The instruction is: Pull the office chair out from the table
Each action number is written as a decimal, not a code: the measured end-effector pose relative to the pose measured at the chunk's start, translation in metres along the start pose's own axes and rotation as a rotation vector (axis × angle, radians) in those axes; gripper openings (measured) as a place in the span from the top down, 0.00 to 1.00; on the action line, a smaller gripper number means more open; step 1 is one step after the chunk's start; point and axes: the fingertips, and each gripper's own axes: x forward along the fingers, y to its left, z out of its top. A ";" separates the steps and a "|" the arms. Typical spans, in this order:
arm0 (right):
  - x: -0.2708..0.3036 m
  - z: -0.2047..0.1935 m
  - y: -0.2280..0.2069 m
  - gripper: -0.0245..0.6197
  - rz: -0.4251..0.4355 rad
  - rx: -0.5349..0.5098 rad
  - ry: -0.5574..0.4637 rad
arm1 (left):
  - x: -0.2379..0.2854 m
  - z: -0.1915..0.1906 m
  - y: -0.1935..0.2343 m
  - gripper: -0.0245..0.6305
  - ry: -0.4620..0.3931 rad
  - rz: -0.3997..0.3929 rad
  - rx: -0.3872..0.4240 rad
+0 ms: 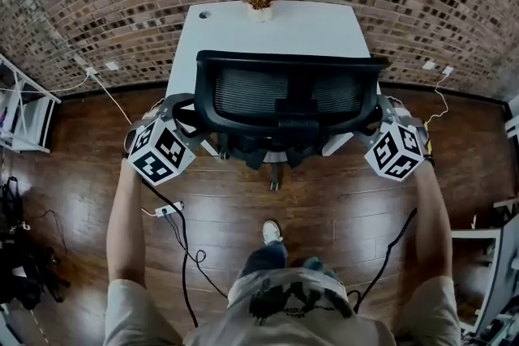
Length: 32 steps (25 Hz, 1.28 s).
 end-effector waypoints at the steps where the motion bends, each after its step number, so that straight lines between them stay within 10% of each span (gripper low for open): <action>1: -0.002 0.001 0.002 0.58 0.004 -0.001 0.005 | -0.002 -0.001 -0.001 0.52 0.008 -0.007 -0.006; 32: -0.172 -0.010 0.177 0.59 -0.038 -0.058 0.006 | -0.139 0.030 -0.222 0.51 0.055 -0.008 -0.058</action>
